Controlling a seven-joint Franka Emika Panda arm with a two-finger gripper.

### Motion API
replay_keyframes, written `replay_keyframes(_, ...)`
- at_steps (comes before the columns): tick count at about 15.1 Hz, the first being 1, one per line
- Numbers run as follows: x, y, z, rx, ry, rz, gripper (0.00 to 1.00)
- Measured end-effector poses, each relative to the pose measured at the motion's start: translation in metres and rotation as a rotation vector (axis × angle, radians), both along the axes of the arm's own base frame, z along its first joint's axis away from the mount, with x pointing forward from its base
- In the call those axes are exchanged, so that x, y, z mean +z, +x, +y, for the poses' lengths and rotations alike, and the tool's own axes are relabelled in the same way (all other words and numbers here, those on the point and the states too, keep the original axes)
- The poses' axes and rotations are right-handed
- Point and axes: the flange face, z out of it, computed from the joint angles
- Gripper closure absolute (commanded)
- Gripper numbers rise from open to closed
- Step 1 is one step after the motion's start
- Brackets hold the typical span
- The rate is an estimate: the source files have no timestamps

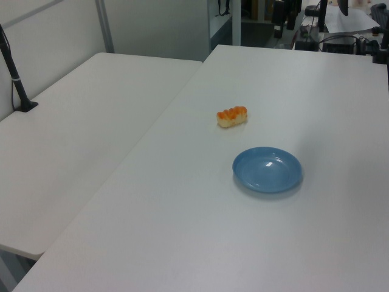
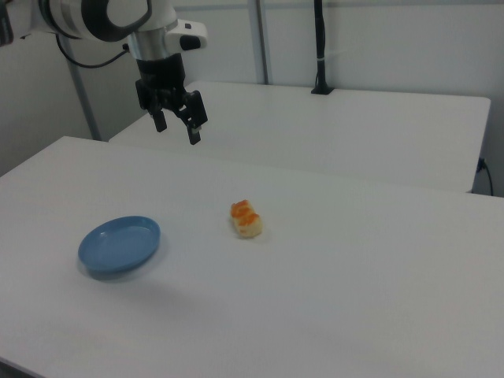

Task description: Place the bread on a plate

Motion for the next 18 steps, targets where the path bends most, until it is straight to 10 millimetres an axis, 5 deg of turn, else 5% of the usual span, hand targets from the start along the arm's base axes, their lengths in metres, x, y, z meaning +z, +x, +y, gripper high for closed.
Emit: replay_keyframes(18,0.0039,0.0029,-0.0035,-0.007,-0.004,-0.035,0.0)
